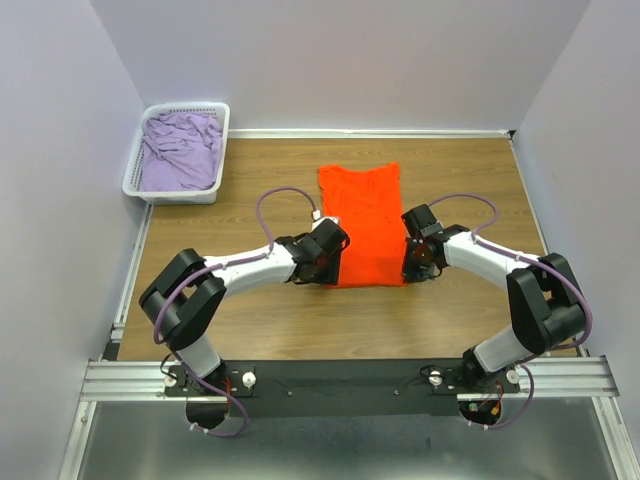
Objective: Fold and stack the t-shirts
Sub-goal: Fold the tshirt
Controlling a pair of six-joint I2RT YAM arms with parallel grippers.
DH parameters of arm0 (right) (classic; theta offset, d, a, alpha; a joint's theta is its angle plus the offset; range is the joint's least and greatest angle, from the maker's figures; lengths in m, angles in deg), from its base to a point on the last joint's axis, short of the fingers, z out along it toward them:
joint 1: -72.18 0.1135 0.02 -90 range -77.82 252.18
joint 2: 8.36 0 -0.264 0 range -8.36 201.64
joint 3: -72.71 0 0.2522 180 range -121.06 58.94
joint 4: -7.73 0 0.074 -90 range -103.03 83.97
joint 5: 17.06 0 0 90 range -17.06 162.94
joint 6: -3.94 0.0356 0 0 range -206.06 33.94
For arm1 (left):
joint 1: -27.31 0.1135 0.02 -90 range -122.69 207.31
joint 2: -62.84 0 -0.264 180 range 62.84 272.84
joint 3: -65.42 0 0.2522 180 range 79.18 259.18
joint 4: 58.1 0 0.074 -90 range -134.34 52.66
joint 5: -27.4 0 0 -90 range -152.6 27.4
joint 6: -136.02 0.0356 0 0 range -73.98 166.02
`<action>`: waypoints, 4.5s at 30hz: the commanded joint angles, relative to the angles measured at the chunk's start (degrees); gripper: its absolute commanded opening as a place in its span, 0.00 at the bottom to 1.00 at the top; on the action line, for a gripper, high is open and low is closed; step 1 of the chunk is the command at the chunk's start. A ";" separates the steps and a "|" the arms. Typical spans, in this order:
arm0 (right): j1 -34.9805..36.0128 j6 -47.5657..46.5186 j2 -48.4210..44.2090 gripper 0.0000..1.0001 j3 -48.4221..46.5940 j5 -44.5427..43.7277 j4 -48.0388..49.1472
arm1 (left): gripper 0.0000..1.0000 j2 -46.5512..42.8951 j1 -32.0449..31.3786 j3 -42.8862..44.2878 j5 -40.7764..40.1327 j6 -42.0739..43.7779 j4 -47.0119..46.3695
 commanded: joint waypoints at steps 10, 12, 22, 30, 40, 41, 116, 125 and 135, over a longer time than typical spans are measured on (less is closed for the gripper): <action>0.43 -3.11 4.23 0.01 2.09 -3.86 -2.42 | 0.51 6.67 -2.27 0.86 -0.67 -6.82 1.58; 0.43 -3.37 4.23 0.01 2.09 -3.60 -2.33 | 0.51 7.56 -2.44 0.86 -0.84 -7.27 1.49; 0.34 -4.17 2.57 0.01 3.14 -3.33 -2.24 | 0.24 8.53 -3.23 -1.60 -1.11 -9.55 3.60; 0.34 -4.96 -1.03 0.01 5.51 -0.61 -2.51 | 0.00 6.61 -4.11 -2.39 -1.46 -9.82 5.96; 5.52 -2.06 -17.81 0.01 2.27 8.36 -23.41 | 0.00 -7.01 -15.27 -4.85 5.57 -13.41 22.38; 5.53 -1.80 -19.13 0.01 2.70 9.14 -26.64 | 0.00 -9.81 -16.32 -5.12 6.27 -14.12 23.36; 2.36 -15.68 29.55 0.27 -54.95 -7.81 -11.12 | 0.27 7.30 19.71 14.74 0.74 11.01 -3.52; 0.96 -16.91 18.57 0.56 -49.25 -5.19 -7.96 | 0.64 -2.53 19.71 11.86 -2.08 12.59 -1.41; -10.03 -13.67 12.57 0.48 -29.73 34.86 14.86 | 0.49 -5.55 19.09 1.82 16.99 12.07 -19.42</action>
